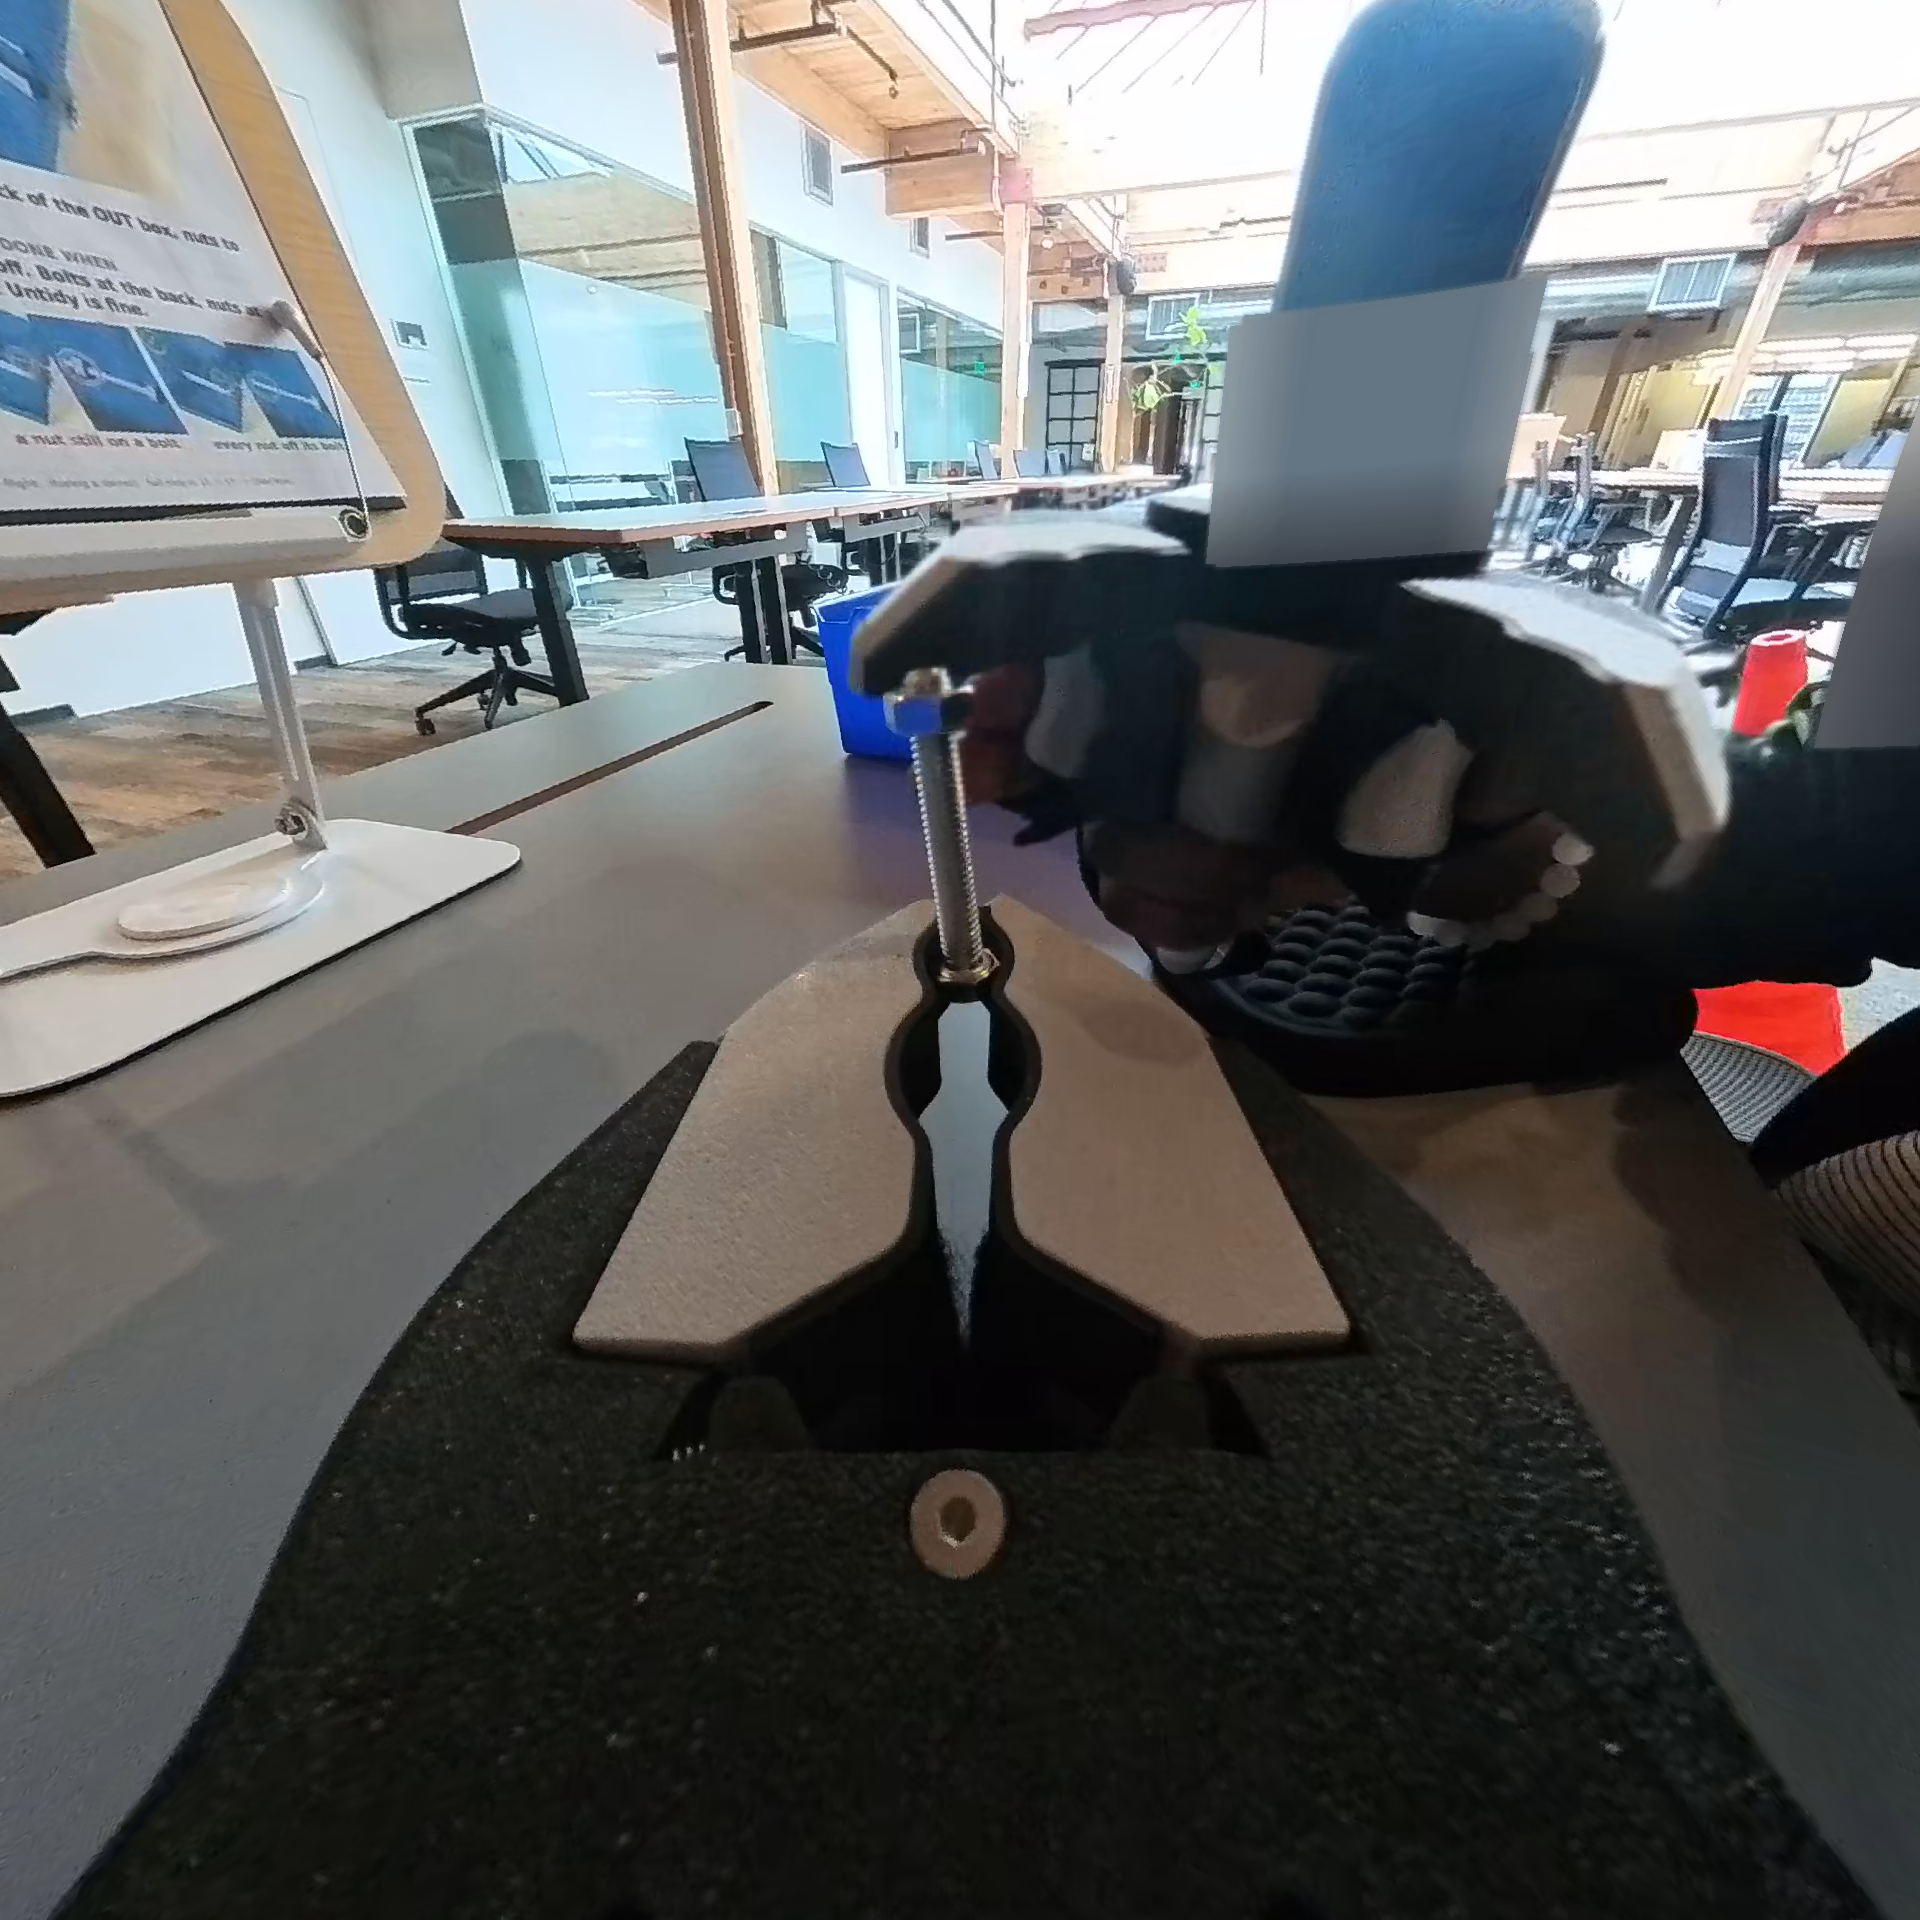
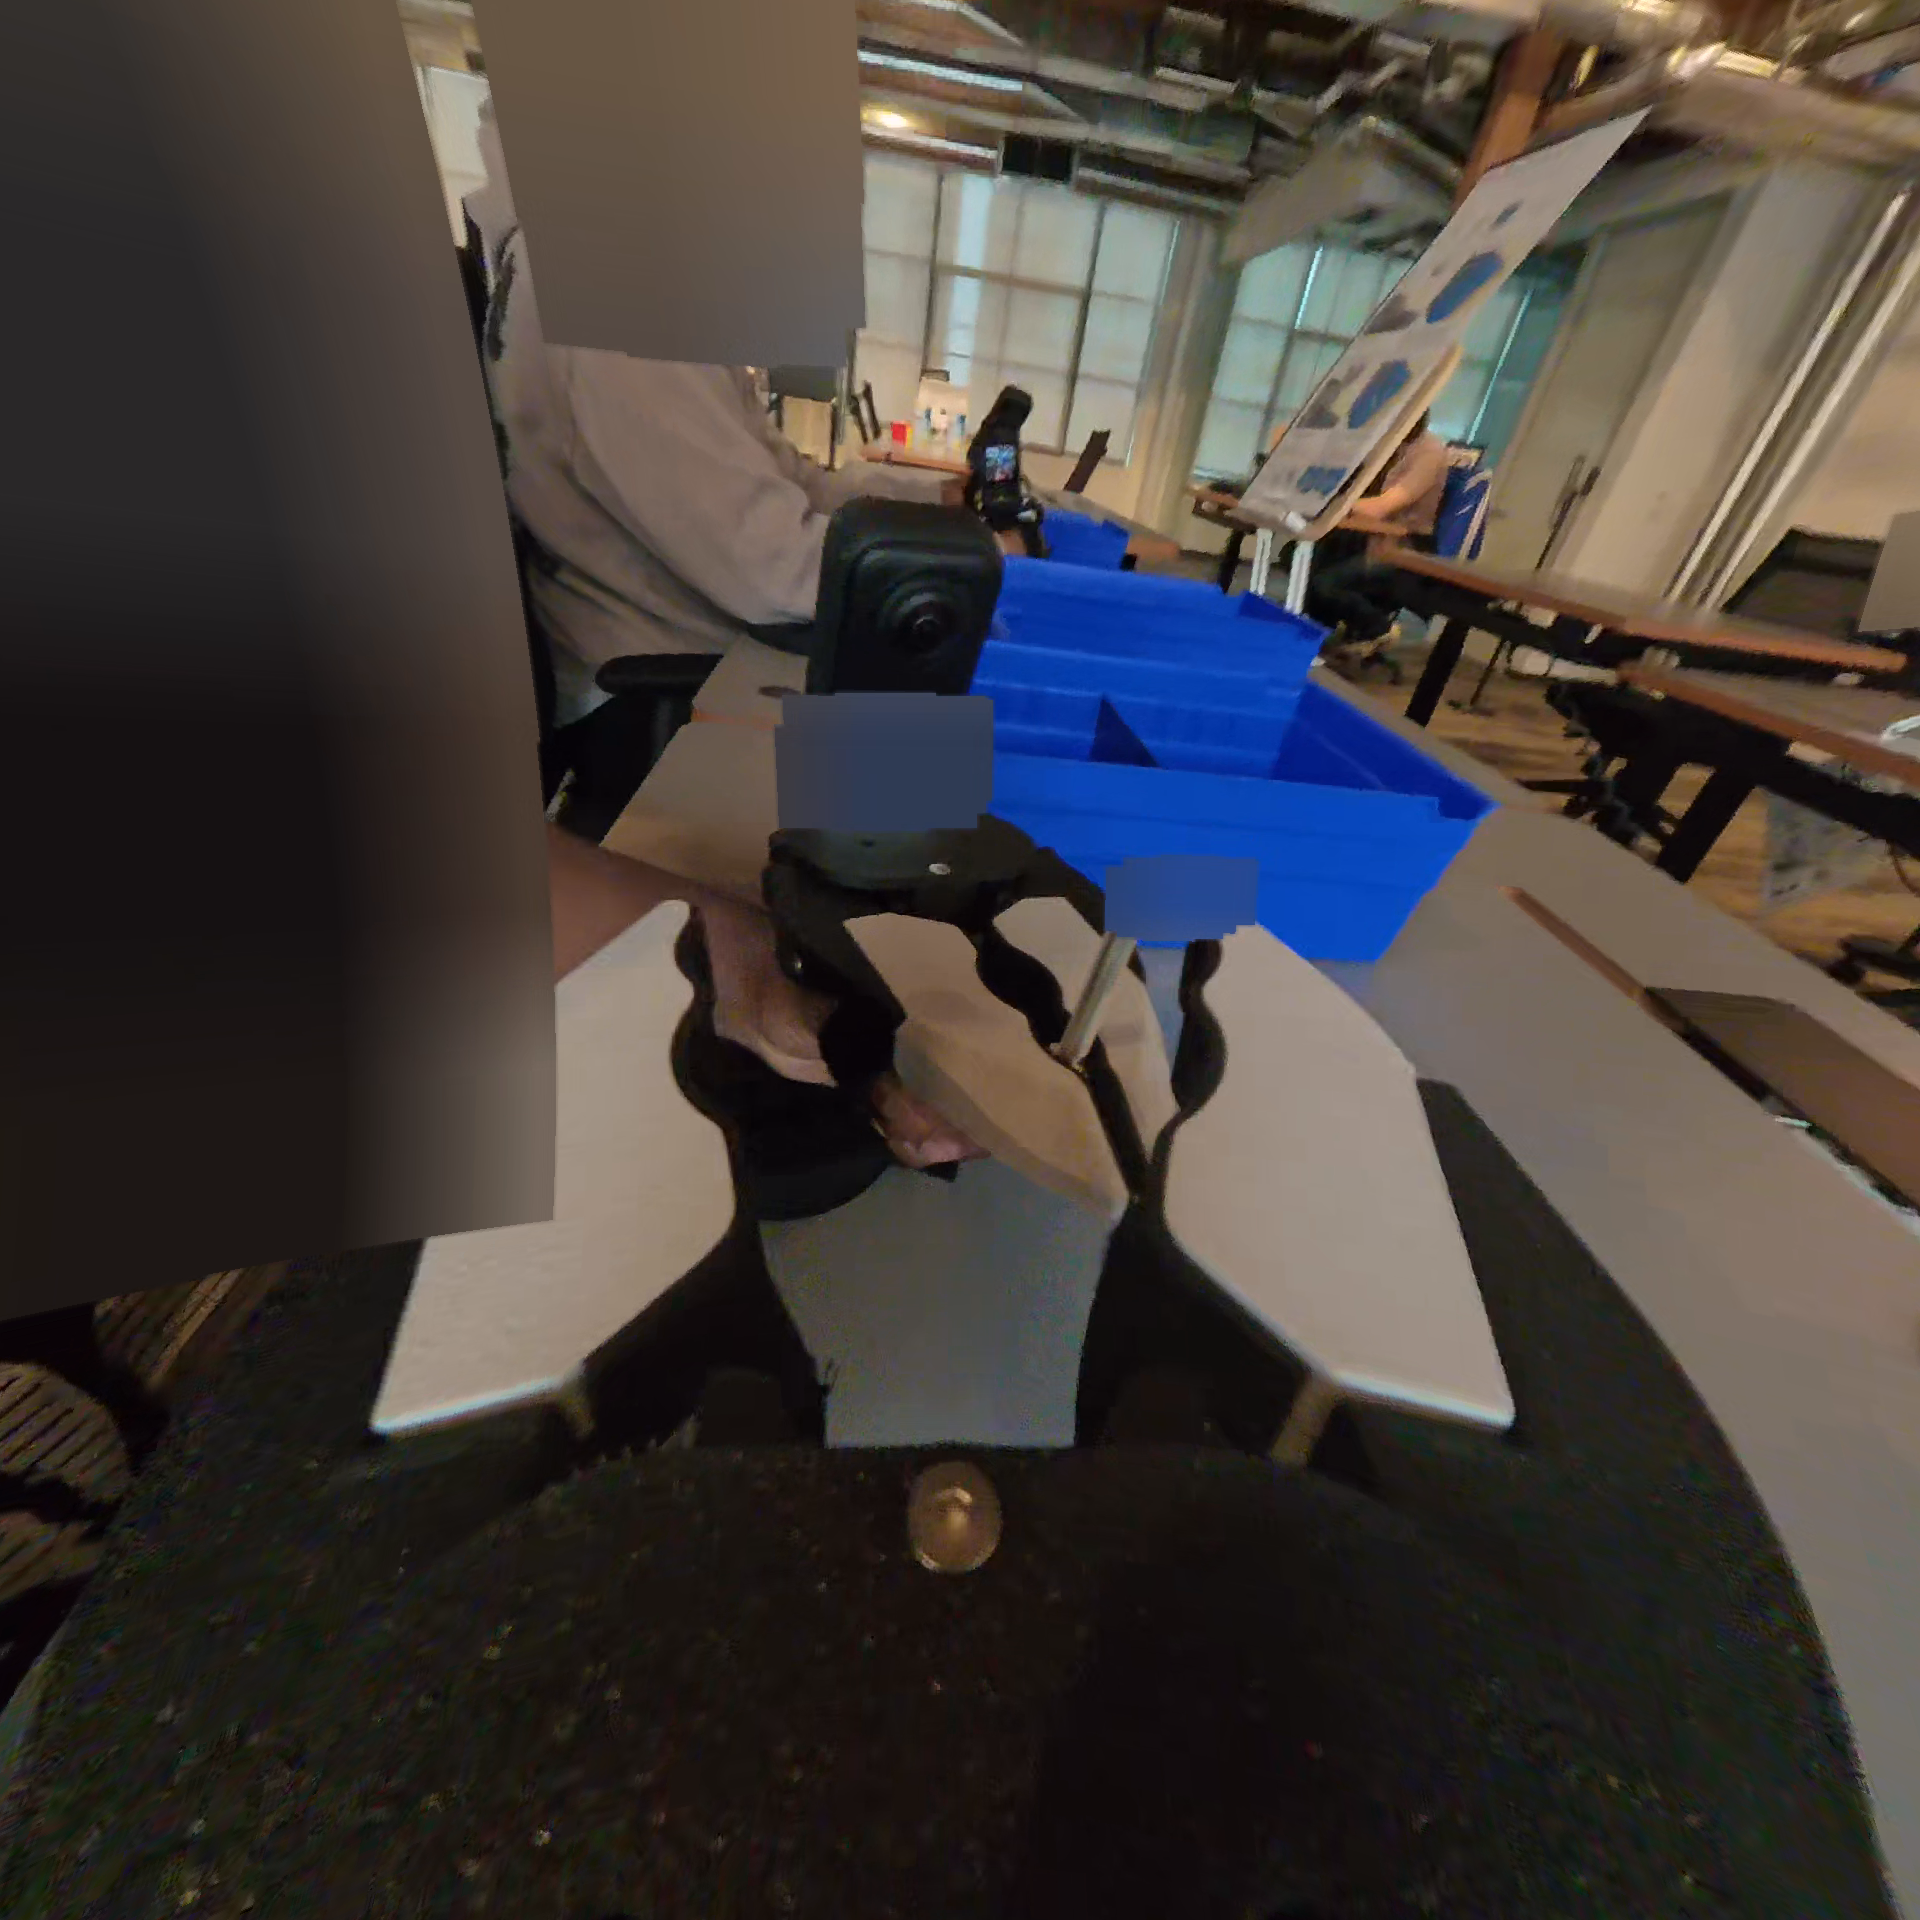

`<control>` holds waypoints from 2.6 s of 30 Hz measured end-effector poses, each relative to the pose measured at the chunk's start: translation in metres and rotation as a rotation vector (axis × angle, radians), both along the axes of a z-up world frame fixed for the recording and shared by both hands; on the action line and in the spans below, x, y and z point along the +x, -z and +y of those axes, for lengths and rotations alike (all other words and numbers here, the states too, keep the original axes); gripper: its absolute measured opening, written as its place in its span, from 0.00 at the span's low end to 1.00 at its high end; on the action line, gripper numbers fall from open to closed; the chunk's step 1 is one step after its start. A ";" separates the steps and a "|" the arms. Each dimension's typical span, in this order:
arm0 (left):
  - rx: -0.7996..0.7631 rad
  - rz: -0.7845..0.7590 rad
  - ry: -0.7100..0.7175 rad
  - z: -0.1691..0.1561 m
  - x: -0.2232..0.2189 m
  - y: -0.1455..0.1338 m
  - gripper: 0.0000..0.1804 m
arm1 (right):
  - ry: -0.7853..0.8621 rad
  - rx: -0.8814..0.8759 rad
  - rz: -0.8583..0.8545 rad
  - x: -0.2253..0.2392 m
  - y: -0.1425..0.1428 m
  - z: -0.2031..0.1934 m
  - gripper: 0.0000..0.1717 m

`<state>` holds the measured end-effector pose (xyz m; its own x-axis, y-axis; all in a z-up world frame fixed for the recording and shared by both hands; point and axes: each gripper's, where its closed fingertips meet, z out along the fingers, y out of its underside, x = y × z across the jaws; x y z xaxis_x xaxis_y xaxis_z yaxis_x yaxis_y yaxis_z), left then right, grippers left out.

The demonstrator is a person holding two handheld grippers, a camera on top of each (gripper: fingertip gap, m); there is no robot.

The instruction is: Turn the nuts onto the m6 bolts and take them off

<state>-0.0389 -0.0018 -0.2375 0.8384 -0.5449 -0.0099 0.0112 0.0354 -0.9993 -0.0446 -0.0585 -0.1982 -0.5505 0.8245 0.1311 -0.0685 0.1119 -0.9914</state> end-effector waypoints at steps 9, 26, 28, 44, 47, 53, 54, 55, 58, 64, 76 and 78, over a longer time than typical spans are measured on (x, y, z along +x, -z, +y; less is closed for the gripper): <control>-0.002 0.001 -0.001 0.000 0.000 0.000 0.02 | 0.006 -0.002 -0.017 -0.002 0.003 0.001 0.52; -0.004 0.001 -0.005 0.001 -0.001 0.001 0.02 | 0.030 0.013 0.037 0.001 -0.003 0.005 0.36; -0.004 0.002 -0.005 0.001 0.000 0.001 0.02 | 0.026 0.000 0.010 -0.001 0.000 0.005 0.45; -0.001 0.006 0.008 0.000 0.001 0.001 0.02 | 0.005 -0.010 0.034 0.004 -0.005 0.004 0.26; -0.002 0.018 0.014 0.000 0.003 0.002 0.02 | 0.016 -0.029 -0.023 -0.002 0.002 0.006 0.43; -0.003 0.016 0.020 -0.001 0.004 0.002 0.02 | 0.004 -0.023 0.021 0.004 -0.003 0.006 0.20; -0.005 0.016 0.023 -0.001 0.004 0.002 0.02 | 0.005 -0.037 0.016 0.004 -0.004 0.007 0.23; -0.006 0.020 0.025 -0.001 0.004 0.002 0.02 | 0.012 -0.040 -0.001 0.002 -0.002 0.009 0.29; -0.008 0.028 0.025 -0.001 0.005 0.003 0.01 | 0.006 -0.026 -0.037 -0.001 0.005 0.006 0.35; -0.007 0.020 0.024 -0.001 0.004 0.003 0.02 | 0.014 -0.044 -0.007 0.002 -0.002 0.010 0.28; -0.011 0.018 0.022 0.000 0.004 0.003 0.02 | -0.004 -0.023 -0.064 -0.002 0.008 0.004 0.37; -0.007 0.011 0.019 -0.001 0.003 0.002 0.02 | 0.010 0.009 -0.024 0.001 0.005 0.006 0.23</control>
